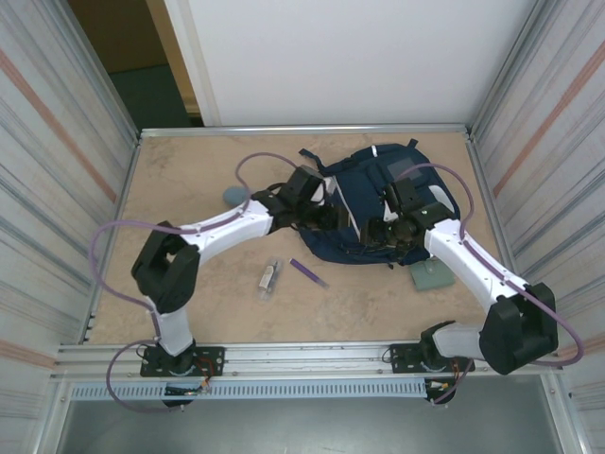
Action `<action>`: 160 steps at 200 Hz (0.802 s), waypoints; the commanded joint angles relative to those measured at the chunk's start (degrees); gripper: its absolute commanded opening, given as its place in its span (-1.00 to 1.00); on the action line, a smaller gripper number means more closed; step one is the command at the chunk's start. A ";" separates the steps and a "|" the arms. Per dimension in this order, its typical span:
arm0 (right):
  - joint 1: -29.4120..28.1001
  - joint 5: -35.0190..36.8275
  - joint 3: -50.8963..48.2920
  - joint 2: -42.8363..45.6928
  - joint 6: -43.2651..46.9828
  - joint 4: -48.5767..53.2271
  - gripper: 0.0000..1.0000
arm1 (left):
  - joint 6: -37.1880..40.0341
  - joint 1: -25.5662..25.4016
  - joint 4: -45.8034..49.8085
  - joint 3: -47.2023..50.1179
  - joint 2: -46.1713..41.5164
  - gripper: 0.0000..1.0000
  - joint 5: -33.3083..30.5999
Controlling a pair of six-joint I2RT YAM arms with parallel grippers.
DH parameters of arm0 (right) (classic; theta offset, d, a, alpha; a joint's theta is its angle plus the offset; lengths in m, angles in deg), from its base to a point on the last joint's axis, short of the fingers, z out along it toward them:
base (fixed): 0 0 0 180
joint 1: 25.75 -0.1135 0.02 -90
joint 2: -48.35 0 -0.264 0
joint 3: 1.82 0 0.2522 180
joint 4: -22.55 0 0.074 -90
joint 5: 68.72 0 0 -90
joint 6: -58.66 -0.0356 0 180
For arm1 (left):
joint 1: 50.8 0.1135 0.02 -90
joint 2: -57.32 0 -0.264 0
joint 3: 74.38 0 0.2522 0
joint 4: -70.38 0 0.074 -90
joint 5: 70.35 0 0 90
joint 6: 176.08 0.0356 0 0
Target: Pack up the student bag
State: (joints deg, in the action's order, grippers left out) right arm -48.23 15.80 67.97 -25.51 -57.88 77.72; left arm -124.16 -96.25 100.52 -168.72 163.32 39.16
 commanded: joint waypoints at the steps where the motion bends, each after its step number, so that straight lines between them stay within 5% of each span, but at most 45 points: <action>1: -0.03 -2.83 -0.97 -0.17 -1.41 -1.14 0.17 | 2.04 -1.81 6.81 -4.33 3.05 -0.01 -0.08; 45: -0.61 -6.93 -2.53 -4.33 -3.10 -5.21 0.03 | -0.83 -3.76 7.35 -3.00 4.00 -0.01 -2.46; 160: -3.88 2.03 -4.94 -9.78 -7.11 -7.86 -0.41 | 1.84 -5.42 6.17 -0.66 2.98 -0.25 -9.13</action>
State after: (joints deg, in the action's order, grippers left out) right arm -51.66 15.30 64.39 -35.63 -63.94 69.94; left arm -124.82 -101.45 107.91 -171.19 168.74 31.97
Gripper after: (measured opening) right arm 0.297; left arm 0.376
